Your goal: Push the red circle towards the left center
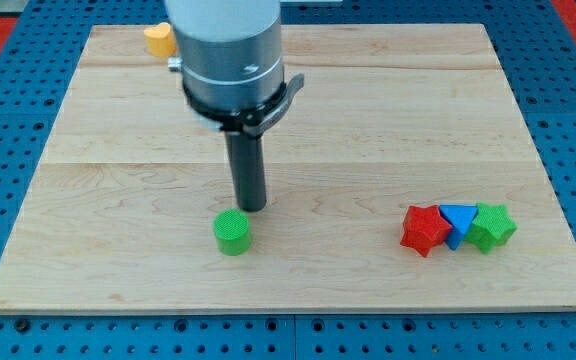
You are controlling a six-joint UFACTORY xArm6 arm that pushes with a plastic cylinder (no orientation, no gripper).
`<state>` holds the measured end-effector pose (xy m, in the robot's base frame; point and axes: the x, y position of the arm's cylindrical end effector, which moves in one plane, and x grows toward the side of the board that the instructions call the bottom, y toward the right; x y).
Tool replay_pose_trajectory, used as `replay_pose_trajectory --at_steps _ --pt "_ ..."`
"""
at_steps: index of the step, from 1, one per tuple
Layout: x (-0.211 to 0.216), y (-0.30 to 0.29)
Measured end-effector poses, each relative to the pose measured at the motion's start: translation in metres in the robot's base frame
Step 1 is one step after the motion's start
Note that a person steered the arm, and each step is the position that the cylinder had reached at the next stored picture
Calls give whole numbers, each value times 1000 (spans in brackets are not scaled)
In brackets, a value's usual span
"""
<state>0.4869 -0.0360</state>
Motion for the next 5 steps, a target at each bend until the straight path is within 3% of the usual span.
replay_pose_trajectory --at_steps 2,5 --pt "-95 33" --pt "-192 -5"
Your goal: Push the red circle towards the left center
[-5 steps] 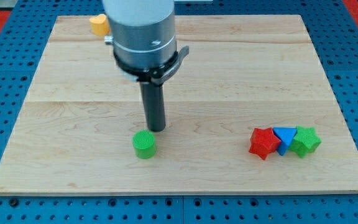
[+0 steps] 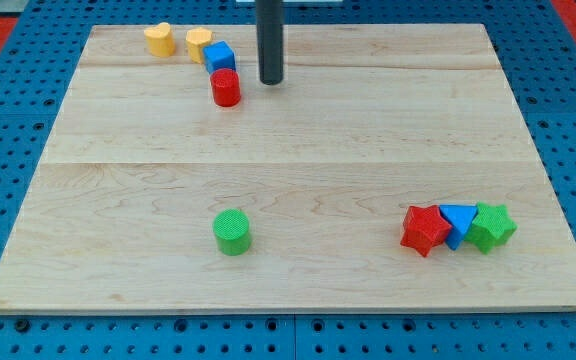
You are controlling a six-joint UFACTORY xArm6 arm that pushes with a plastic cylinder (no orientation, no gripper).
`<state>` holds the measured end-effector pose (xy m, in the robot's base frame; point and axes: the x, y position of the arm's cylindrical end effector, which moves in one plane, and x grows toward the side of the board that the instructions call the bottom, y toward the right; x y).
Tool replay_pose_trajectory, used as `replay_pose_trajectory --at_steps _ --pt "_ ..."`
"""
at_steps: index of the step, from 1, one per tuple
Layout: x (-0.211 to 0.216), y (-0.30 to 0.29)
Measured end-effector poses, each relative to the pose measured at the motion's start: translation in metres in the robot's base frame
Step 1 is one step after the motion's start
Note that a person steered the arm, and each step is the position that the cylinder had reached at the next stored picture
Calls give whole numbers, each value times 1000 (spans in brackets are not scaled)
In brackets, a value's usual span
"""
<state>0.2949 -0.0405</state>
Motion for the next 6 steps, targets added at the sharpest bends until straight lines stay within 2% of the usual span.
replay_pose_trajectory --at_steps 1,3,4,6 --pt "0 -48" --pt "34 -55" --pt "35 -55" --pt "36 -97"
